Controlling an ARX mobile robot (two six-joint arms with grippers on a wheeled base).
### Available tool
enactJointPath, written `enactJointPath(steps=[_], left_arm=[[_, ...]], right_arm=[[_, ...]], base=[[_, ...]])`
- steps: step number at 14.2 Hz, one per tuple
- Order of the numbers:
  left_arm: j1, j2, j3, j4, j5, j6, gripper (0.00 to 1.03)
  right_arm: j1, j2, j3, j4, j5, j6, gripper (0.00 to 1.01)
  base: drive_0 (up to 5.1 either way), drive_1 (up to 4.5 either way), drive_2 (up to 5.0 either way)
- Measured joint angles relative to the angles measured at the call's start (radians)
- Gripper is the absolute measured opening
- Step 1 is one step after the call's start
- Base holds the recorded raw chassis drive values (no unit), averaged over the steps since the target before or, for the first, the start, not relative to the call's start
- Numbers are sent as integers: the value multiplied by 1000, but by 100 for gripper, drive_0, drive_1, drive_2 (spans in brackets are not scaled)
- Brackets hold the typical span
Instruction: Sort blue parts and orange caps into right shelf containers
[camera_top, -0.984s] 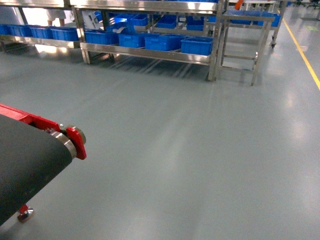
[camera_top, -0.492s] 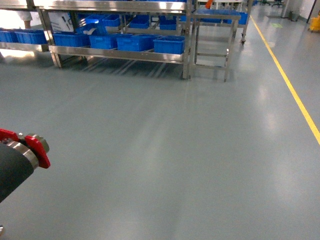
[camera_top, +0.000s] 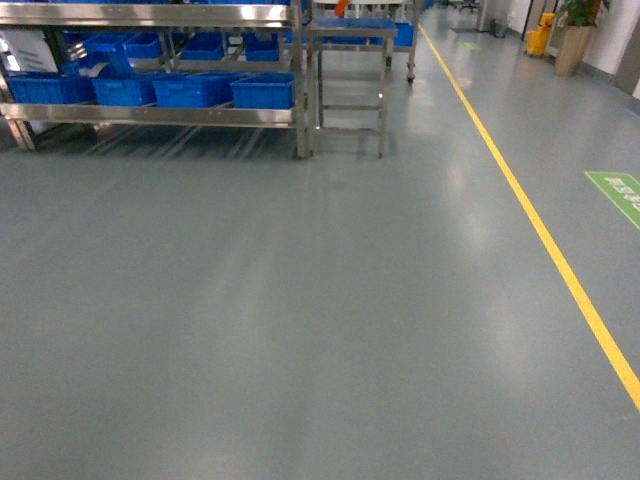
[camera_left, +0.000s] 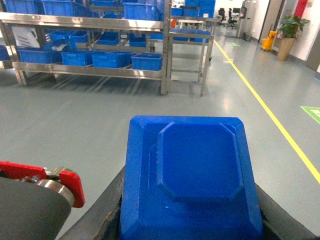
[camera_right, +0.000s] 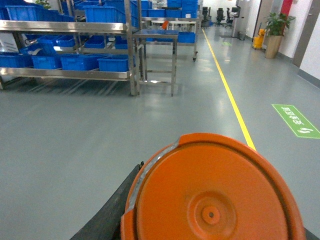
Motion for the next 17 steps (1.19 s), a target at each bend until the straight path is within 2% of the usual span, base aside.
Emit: enactJointPath(steps=[3, 17], left_arm=[[-1, 0, 0, 0, 1, 0, 44], [-1, 0, 0, 3, 0, 0, 44]], right_arm=[[0, 0, 0, 0, 1, 0, 44], [0, 0, 0, 2, 0, 0, 44]], base=[[-79, -79, -79], [0, 433, -433]])
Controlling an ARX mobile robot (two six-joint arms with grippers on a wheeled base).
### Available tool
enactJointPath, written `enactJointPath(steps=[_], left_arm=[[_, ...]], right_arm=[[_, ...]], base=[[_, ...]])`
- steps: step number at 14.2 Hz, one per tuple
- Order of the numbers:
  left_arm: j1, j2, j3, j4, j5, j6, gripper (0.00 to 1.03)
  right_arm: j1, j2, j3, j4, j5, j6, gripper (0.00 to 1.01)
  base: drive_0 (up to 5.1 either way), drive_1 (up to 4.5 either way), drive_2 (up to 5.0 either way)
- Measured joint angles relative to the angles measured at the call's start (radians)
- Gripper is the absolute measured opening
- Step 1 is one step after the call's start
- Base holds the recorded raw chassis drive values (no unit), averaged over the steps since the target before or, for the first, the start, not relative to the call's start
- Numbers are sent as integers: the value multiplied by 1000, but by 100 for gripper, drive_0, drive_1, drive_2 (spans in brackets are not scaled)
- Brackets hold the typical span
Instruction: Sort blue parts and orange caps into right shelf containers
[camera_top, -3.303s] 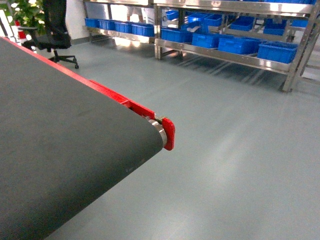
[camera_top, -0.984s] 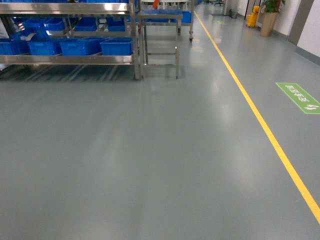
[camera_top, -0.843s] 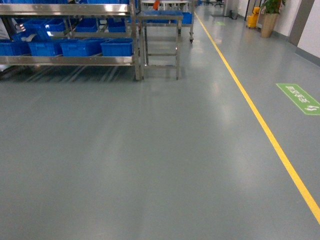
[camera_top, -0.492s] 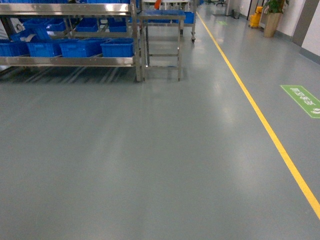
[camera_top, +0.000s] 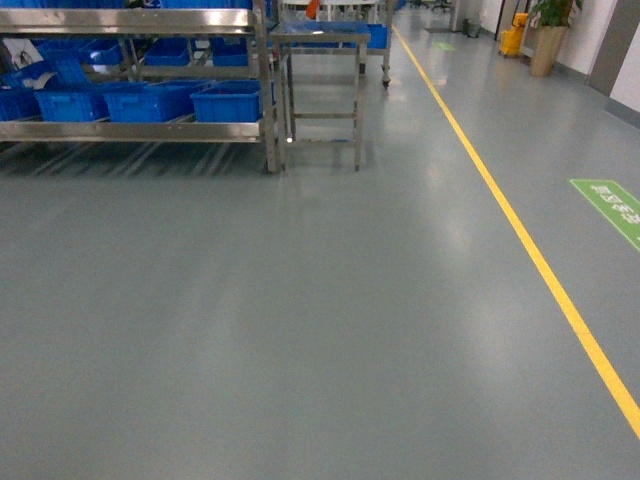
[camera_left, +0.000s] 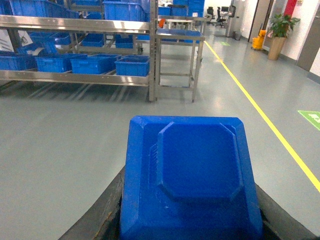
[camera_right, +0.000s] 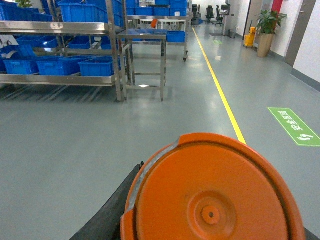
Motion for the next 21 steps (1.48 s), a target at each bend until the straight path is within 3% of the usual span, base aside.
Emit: enactJointPath(steps=[21], left_arm=[[0, 0, 0, -3, 0, 2, 44]], right_arm=[[0, 0, 0, -1, 0, 0, 44]], base=[[2, 435, -431]])
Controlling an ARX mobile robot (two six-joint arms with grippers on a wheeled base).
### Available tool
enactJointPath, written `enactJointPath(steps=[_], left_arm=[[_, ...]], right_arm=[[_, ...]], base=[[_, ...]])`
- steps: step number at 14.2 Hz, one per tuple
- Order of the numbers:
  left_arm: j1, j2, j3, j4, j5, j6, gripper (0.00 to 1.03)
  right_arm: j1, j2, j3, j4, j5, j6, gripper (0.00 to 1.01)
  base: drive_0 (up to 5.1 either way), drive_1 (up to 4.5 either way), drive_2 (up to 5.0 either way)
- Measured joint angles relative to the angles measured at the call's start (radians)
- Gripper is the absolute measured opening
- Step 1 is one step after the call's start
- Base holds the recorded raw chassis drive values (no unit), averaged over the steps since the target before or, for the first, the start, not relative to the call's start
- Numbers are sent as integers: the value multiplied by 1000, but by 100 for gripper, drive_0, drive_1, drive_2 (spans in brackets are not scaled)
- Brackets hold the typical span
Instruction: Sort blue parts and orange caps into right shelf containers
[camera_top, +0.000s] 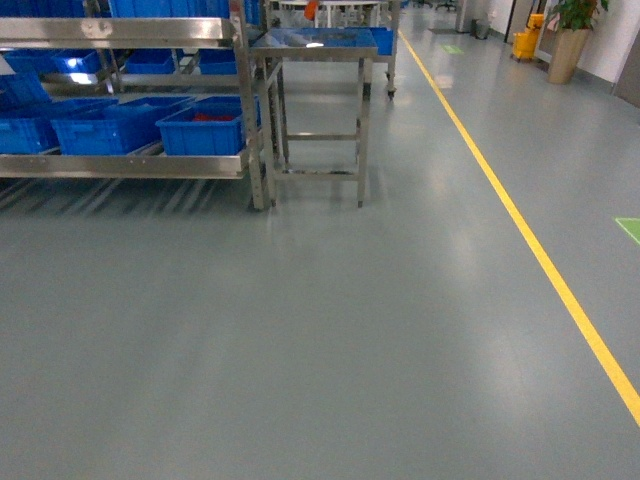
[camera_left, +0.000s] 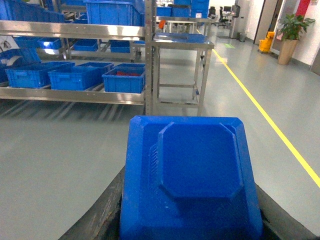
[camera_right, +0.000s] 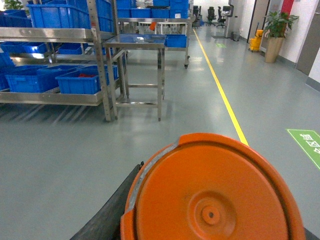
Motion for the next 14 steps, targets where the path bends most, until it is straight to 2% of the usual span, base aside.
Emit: enactJointPath(steps=[14], left_arm=[[0, 0, 0, 4, 0, 0, 44]], right_arm=[[0, 0, 0, 0, 0, 0, 44]], base=[[5, 438, -429]])
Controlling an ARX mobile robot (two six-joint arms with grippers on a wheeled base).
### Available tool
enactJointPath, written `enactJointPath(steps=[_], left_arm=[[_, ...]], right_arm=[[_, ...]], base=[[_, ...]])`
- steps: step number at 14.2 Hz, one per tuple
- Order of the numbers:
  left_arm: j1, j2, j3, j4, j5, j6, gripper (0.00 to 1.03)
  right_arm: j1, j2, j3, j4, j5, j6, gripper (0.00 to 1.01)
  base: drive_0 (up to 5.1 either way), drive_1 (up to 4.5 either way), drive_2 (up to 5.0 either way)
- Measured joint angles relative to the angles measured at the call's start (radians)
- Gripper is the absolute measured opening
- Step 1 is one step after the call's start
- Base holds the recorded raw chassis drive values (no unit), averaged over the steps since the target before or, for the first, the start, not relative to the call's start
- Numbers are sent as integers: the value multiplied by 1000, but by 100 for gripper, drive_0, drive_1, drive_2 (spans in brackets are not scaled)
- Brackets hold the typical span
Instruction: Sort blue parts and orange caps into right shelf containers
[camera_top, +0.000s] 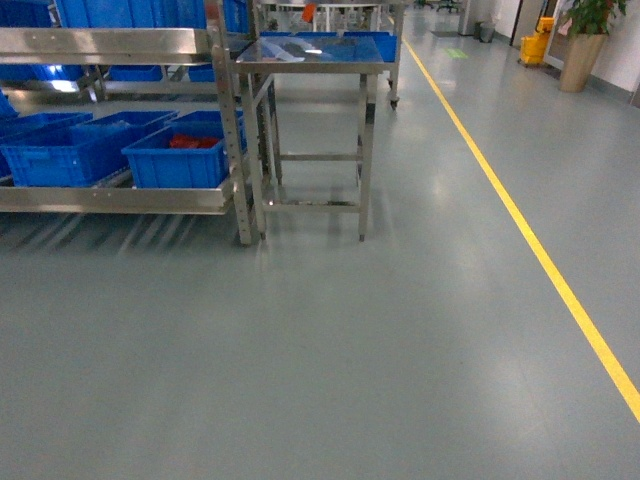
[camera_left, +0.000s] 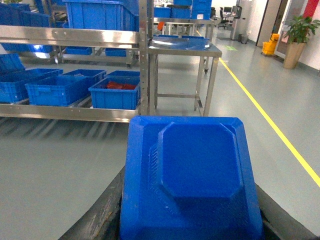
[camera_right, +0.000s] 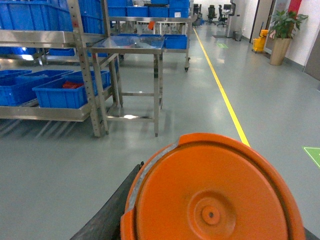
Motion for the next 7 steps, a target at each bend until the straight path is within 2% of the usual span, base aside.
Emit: enactJointPath(steps=[7], left_arm=[[0, 0, 0, -2, -2, 0, 44]], right_arm=[[0, 0, 0, 0, 0, 0, 44]], base=[[-8, 425, -442]])
